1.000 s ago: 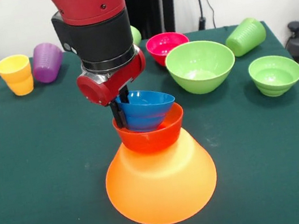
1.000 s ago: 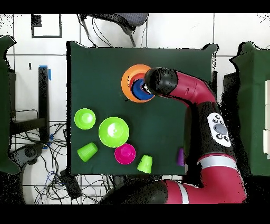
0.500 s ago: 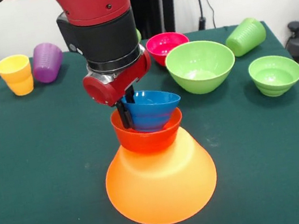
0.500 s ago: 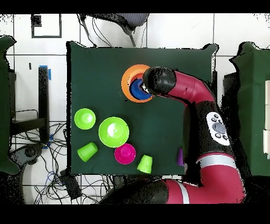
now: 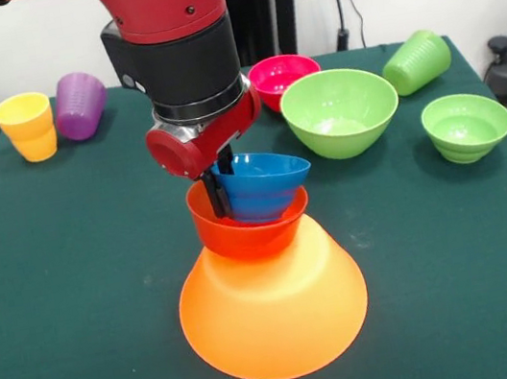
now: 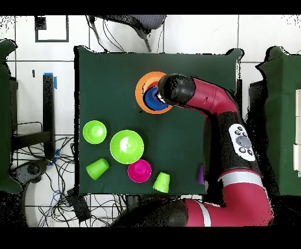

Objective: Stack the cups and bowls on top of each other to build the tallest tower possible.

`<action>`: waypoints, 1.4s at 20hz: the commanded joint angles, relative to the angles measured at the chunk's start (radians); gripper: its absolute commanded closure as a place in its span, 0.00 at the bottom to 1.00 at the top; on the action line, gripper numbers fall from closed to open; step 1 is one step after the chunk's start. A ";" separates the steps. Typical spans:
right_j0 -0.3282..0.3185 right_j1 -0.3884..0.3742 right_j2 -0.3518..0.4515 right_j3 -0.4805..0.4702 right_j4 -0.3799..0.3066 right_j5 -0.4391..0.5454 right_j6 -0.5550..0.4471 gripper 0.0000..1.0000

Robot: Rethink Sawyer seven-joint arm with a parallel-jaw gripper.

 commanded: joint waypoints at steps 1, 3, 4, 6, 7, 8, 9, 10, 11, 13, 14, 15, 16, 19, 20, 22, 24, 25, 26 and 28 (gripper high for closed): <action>0.003 0.031 0.079 0.055 -0.009 -0.013 0.127 1.00; 0.005 0.031 0.076 0.054 -0.011 -0.012 0.128 1.00; 0.006 0.031 0.075 0.053 -0.011 -0.011 0.129 1.00; 0.007 0.030 0.073 0.055 -0.013 -0.011 0.130 0.00; 0.007 0.029 0.072 0.057 -0.013 -0.012 0.131 0.00; 0.007 0.029 0.071 0.057 -0.013 -0.011 0.132 0.00; 0.008 0.029 0.070 0.056 -0.014 -0.010 0.132 0.00; 0.009 0.030 0.068 0.054 -0.015 -0.007 0.133 0.00; 0.011 0.030 0.066 0.052 -0.016 -0.004 0.133 0.00; 0.014 0.030 0.063 0.049 -0.018 0.001 0.133 0.00; 0.016 0.030 0.060 0.047 -0.019 0.005 0.134 0.00; 0.018 0.031 0.058 0.045 -0.019 0.008 0.135 0.00; 0.020 0.031 0.056 0.043 -0.020 0.010 0.136 0.00; 0.015 0.030 0.063 0.045 -0.023 0.003 0.125 0.00; 0.012 0.029 0.068 0.046 -0.021 -0.004 0.122 0.00; 0.010 0.027 0.069 0.049 -0.021 -0.013 0.123 0.00; 0.008 0.017 0.071 0.056 -0.022 -0.024 0.123 0.00; 0.010 0.009 0.070 0.056 -0.024 -0.026 0.121 0.00; 0.011 -0.002 0.073 0.056 -0.024 -0.028 0.118 0.00; 0.011 -0.020 0.079 0.050 -0.032 -0.045 0.106 0.00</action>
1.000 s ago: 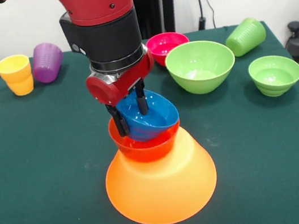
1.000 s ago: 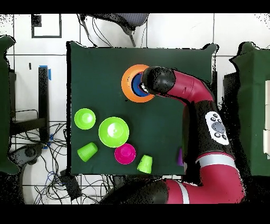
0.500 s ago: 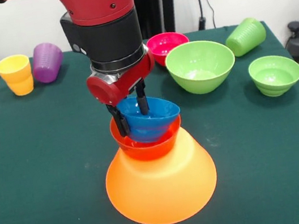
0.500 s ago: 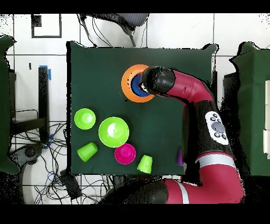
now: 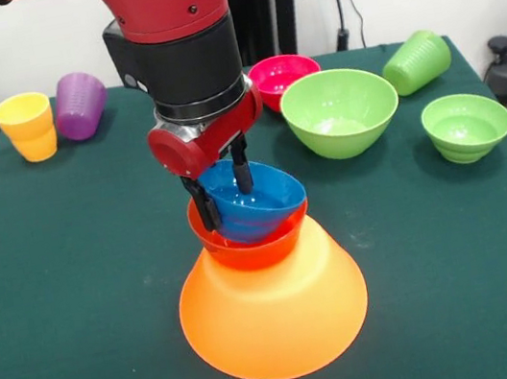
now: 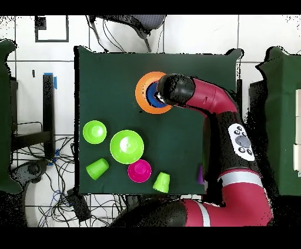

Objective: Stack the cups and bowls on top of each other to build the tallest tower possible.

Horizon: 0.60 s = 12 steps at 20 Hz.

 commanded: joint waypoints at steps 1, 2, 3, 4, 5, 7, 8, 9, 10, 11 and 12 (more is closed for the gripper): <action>0.013 -0.020 0.075 0.036 -0.039 -0.049 0.102 0.00; 0.014 -0.024 0.075 0.027 -0.046 -0.061 0.097 0.00; 0.013 -0.028 0.075 0.021 -0.053 -0.073 0.090 0.00; 0.013 -0.034 0.075 0.018 -0.062 -0.088 0.083 0.00; 0.009 -0.041 0.081 0.021 -0.070 -0.118 0.077 0.00; 0.011 -0.054 0.081 0.020 -0.091 -0.168 0.070 0.00; 0.012 -0.060 0.081 0.019 -0.099 -0.190 0.067 0.00; 0.019 -0.065 0.075 0.012 -0.106 -0.203 0.068 0.00; 0.026 -0.070 0.069 0.006 -0.113 -0.215 0.069 0.00; 0.032 -0.076 0.065 0.004 -0.118 -0.227 0.069 0.00; 0.036 -0.083 0.063 0.002 -0.120 -0.238 0.075 0.00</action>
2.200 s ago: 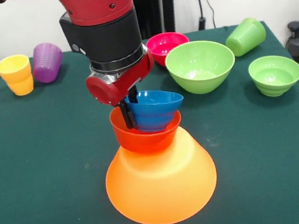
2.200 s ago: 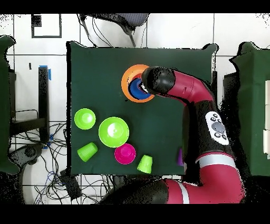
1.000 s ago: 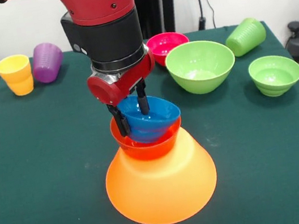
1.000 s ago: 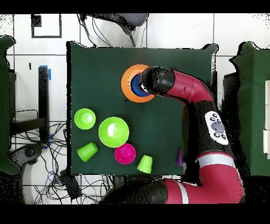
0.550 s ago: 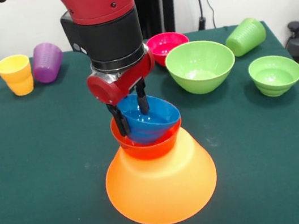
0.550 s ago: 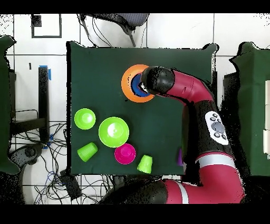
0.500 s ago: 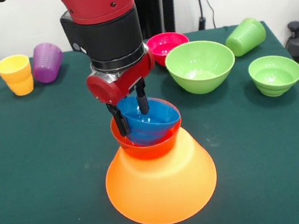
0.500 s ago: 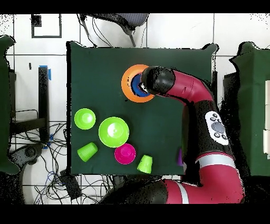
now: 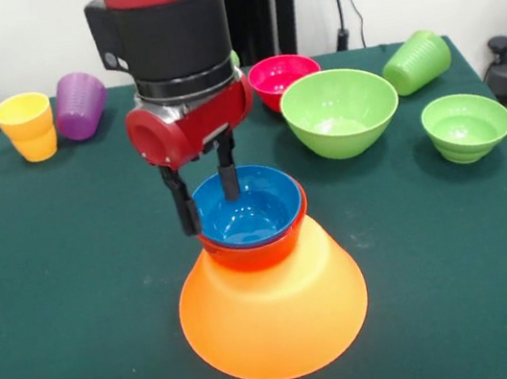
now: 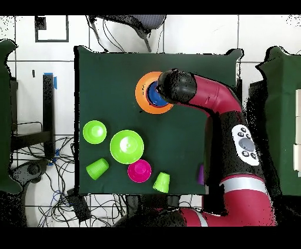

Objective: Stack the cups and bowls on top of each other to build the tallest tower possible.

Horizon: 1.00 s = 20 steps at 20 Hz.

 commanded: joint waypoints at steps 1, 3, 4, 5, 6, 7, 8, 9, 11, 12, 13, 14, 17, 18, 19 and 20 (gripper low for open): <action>0.043 -0.035 0.057 -0.004 -0.110 -0.124 0.080 0.00; 0.059 -0.042 0.045 -0.020 -0.109 -0.109 0.093 0.00; 0.063 -0.043 0.043 -0.029 -0.107 -0.100 0.098 0.00; 0.068 -0.044 0.040 -0.035 -0.105 -0.094 0.102 0.00; 0.067 -0.046 0.040 -0.038 -0.105 -0.091 0.101 0.00; 0.072 -0.047 0.037 -0.043 -0.104 -0.087 0.104 0.00; 0.072 -0.047 0.035 -0.045 -0.104 -0.082 0.102 0.00; 0.077 -0.047 0.031 -0.052 -0.103 -0.077 0.106 0.00; 0.077 -0.049 0.031 -0.057 -0.098 -0.062 0.104 0.00; 0.076 -0.046 0.029 -0.060 -0.098 -0.056 0.102 0.00; 0.076 -0.045 0.027 -0.064 -0.099 -0.050 0.099 0.00; 0.067 -0.043 0.030 -0.061 -0.101 -0.051 0.090 0.00; 0.056 -0.042 0.024 -0.083 -0.114 0.013 0.041 0.00; 0.048 -0.041 0.027 -0.094 -0.113 0.048 0.019 0.00; 0.047 -0.039 0.024 -0.110 -0.118 0.091 -0.004 0.00; 0.042 -0.033 0.025 -0.126 -0.116 0.130 -0.020 0.00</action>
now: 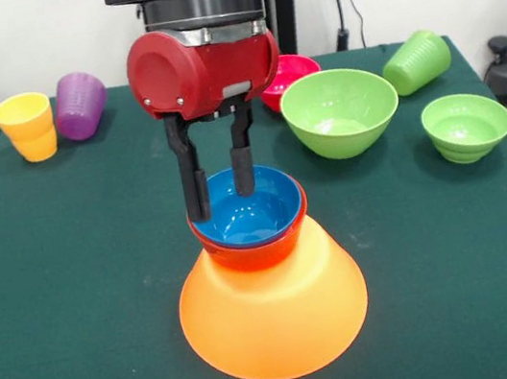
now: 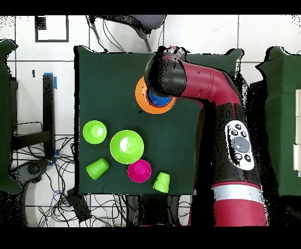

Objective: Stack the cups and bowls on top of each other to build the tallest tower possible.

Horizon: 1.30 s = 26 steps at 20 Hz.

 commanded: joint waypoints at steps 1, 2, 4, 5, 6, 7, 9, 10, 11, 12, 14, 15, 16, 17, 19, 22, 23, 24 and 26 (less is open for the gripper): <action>-0.015 0.041 0.022 -0.080 -0.086 0.272 -0.046 0.00; -0.021 0.050 0.022 -0.098 -0.094 0.317 -0.073 0.00; -0.039 0.072 0.029 -0.129 -0.106 0.379 -0.119 0.00; -0.052 0.080 0.038 -0.132 -0.107 0.391 -0.135 0.00; -0.065 0.085 0.048 -0.129 -0.109 0.386 -0.147 0.00; -0.072 0.092 0.051 -0.132 -0.119 0.395 -0.163 0.00; -0.085 0.106 0.062 -0.145 -0.130 0.417 -0.188 0.00; -0.091 0.113 0.068 -0.159 -0.133 0.438 -0.200 0.00; -0.097 0.120 0.074 -0.172 -0.136 0.459 -0.212 0.00; -0.100 0.131 0.079 -0.195 -0.149 0.499 -0.231 0.00; -0.118 0.149 0.099 -0.223 -0.156 0.527 -0.254 0.00; -0.123 0.162 0.106 -0.245 -0.164 0.548 -0.267 0.00; -0.126 0.175 0.111 -0.266 -0.172 0.562 -0.273 0.00; -0.129 0.190 0.117 -0.291 -0.182 0.581 -0.282 0.00; -0.129 0.221 0.122 -0.338 -0.204 0.606 -0.289 0.00; -0.118 0.252 0.117 -0.381 -0.235 0.627 -0.274 0.00; -0.110 0.262 0.109 -0.400 -0.242 0.645 -0.257 0.00; -0.107 0.265 0.110 -0.403 -0.245 0.651 -0.251 0.00; -0.098 0.261 0.107 -0.403 -0.235 0.694 -0.220 0.00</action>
